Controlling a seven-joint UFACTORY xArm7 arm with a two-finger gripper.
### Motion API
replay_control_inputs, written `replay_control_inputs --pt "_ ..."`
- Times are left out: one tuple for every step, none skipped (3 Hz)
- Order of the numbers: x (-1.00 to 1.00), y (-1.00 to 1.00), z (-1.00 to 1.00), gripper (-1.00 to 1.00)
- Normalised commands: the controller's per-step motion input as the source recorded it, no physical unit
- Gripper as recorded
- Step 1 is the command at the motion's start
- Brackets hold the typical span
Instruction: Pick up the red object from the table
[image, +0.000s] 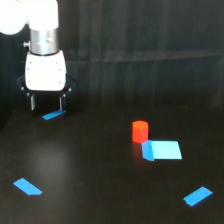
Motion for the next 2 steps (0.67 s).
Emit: replay_control_inputs --pt "0.57 -0.26 0.07 1.00" --pt "0.70 -0.31 -0.04 1.00"
